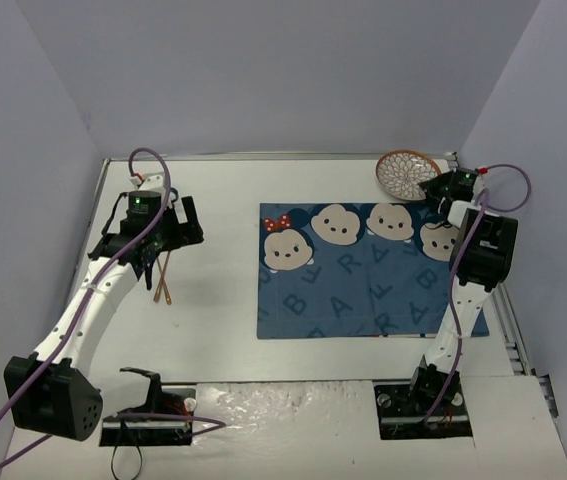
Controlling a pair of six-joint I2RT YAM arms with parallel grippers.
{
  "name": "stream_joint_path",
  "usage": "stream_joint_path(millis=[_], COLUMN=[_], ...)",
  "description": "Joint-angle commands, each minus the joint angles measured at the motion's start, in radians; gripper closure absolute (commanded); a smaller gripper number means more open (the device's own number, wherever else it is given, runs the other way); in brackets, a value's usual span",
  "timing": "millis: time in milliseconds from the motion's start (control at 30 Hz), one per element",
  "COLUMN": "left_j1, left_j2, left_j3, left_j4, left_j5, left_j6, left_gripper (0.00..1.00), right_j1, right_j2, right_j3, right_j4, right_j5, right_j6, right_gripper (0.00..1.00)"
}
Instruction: Set the dinner table for one person
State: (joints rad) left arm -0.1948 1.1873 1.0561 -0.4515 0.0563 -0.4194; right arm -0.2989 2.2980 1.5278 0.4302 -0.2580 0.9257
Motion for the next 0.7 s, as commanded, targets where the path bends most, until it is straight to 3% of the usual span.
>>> stream_joint_path(millis=[0, 167, 433, 667], left_j1=[0.008, 0.008, 0.008, 0.009], left_j2=[-0.004, -0.002, -0.006, -0.013], left_j3=[0.034, 0.031, 0.03, 0.032], left_j4=[0.047, 0.05, 0.05, 0.051], left_j5=[0.008, 0.01, 0.011, 0.021], left_j6=[0.013, 0.013, 0.012, 0.009], left_gripper=[0.03, 0.03, 0.03, 0.03], right_j1=[0.009, 0.009, 0.011, 0.028], right_j2=[0.01, 0.024, -0.027, -0.183], right_j3=[0.056, 0.069, 0.028, -0.053], right_j4=[0.063, 0.098, 0.29, 0.348], right_j5=[-0.028, -0.057, -0.183, -0.251], right_j6=[0.036, 0.051, 0.119, 0.135], right_gripper=[0.74, 0.99, 1.0, 1.0])
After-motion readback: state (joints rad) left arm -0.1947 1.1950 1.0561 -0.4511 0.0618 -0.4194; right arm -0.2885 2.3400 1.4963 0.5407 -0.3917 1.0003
